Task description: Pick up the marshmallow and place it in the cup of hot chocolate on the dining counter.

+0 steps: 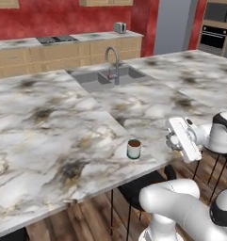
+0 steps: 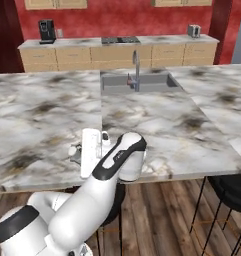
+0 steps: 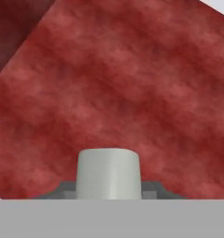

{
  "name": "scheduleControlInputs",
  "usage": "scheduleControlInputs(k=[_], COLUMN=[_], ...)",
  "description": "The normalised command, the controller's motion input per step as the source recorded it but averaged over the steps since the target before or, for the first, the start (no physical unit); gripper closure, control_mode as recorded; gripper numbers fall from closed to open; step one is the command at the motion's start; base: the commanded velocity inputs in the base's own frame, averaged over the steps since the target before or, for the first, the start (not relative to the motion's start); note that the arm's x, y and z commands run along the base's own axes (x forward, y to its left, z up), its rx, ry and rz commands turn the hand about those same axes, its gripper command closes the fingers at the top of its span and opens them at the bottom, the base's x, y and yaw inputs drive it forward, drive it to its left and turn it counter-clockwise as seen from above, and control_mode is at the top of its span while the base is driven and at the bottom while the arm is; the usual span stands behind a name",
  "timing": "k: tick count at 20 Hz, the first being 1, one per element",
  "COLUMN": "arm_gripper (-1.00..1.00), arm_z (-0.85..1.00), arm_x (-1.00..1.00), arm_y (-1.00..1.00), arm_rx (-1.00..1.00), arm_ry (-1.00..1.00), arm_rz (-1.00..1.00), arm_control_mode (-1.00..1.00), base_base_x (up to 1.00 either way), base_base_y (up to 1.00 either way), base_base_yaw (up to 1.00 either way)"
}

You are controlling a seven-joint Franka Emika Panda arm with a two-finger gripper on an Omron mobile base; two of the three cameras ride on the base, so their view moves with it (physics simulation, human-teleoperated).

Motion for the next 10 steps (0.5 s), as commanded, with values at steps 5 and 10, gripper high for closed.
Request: scheduleControlInputs(k=[5, 10], arm_gripper=[1.0, 1.0], arm_z=[-0.05, -0.03], arm_x=[0.35, 0.9], arm_y=[0.38, 0.5], arm_rx=[-0.01, -0.1], arm_ry=[0.05, 0.36], arm_rz=[-0.09, -0.12], arm_control_mode=[-1.0, -1.0], base_base_x=[0.44, 0.0], base_base_y=[0.54, 0.0], base_base_yaw=[-0.17, 0.0])
